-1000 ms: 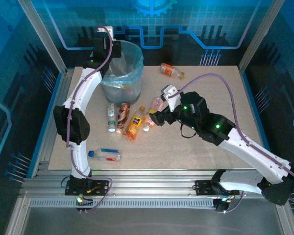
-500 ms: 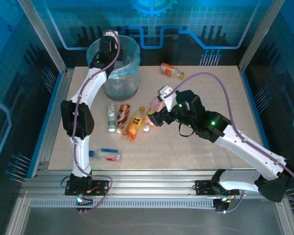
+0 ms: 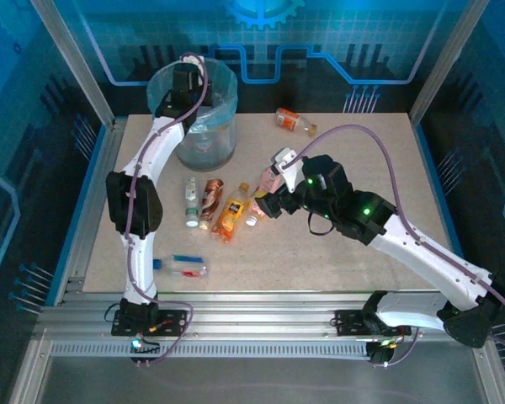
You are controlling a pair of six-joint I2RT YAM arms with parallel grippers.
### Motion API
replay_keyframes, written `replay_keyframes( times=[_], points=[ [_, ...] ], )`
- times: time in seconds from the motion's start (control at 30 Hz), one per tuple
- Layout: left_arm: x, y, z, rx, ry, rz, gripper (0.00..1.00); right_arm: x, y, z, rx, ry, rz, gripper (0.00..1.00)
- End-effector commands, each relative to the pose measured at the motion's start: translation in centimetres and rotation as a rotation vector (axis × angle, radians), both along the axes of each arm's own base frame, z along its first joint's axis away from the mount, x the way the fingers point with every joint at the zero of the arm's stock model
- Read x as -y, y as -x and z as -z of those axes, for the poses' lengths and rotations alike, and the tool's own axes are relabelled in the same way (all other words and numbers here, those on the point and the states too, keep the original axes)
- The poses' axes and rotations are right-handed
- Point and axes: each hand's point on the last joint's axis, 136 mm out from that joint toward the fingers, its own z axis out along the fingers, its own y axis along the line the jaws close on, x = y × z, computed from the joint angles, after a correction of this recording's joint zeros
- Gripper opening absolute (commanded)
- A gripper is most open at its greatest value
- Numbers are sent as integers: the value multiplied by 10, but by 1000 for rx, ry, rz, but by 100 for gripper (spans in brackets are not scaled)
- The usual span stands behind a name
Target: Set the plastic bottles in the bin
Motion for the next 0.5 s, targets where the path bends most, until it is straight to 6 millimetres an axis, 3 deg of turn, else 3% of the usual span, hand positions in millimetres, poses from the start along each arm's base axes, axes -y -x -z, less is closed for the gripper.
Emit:
replay_keyframes(
  times=[0.0,0.27,0.47],
  points=[
    [-12,3,-3,-25,16,-23,59,4,2,-11,11,-21,-1,100],
    [-6,11,-32,-16,110,-4,76,3,3,-11,-5,-38,1,100],
    [-6,28,-86,31,251,18,88,2,3,-12,-13,-45,-2,100]
  ],
)
